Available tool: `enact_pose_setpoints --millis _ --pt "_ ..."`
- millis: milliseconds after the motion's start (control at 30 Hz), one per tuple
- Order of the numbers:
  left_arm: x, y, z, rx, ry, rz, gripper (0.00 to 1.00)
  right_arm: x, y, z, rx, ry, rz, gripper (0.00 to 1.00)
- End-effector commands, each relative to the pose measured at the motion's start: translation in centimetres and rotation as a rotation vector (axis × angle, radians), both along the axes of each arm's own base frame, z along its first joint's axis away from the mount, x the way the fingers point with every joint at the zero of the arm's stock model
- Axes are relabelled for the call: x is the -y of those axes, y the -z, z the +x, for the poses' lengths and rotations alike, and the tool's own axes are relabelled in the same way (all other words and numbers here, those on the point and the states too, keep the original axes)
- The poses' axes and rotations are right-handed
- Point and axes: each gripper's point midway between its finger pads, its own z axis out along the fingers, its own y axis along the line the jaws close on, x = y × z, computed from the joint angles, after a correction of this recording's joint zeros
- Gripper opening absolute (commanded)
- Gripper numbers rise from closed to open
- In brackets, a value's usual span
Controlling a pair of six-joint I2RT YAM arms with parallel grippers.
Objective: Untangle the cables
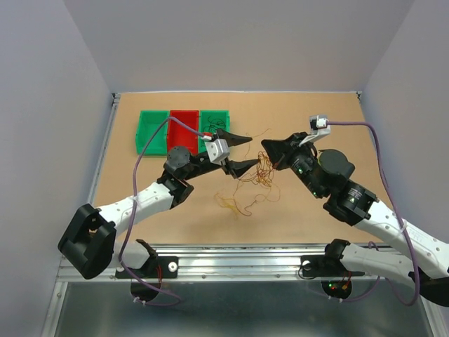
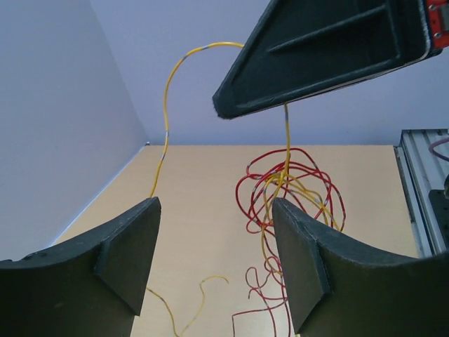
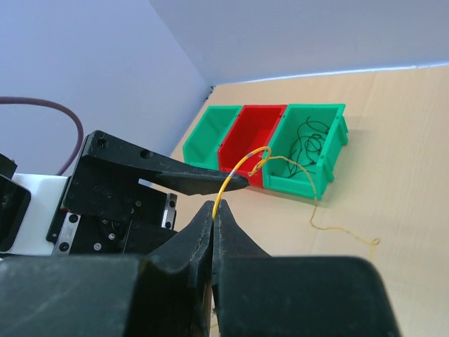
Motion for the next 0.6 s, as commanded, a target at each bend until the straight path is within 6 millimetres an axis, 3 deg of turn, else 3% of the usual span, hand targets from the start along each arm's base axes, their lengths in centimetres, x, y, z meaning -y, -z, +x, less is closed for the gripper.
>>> enact_pose_setpoints --millis 0,233,333,400,500,567 --pt "0.5 -1.3 -1.8 0.105 0.076 -0.024 0.75 -0.7 -1.2 -0.3 0.035 -0.041 0.030 0.00" --pt "1.2 -0.9 -2.2 0.132 0.089 -0.018 0.74 -0.9 -1.3 -0.6 0.040 -0.060 0.032 0.00" --pt "1.9 -0.9 -2.5 0.133 0.119 -0.012 0.65 -1.0 -1.3 -0.7 0.041 -0.069 0.031 0.01" --pt "2.3 -0.8 -2.4 0.131 0.128 -0.009 0.56 -1.0 -1.4 -0.7 0.042 -0.070 0.032 0.00" --pt "2.6 -0.3 -2.1 0.146 0.120 0.017 0.26 -0.8 -1.5 -0.7 0.045 -0.063 0.035 0.01" --pt "2.6 0.2 -1.8 0.144 0.107 0.034 0.15 -0.4 -1.7 -0.9 0.052 -0.056 0.041 0.00"
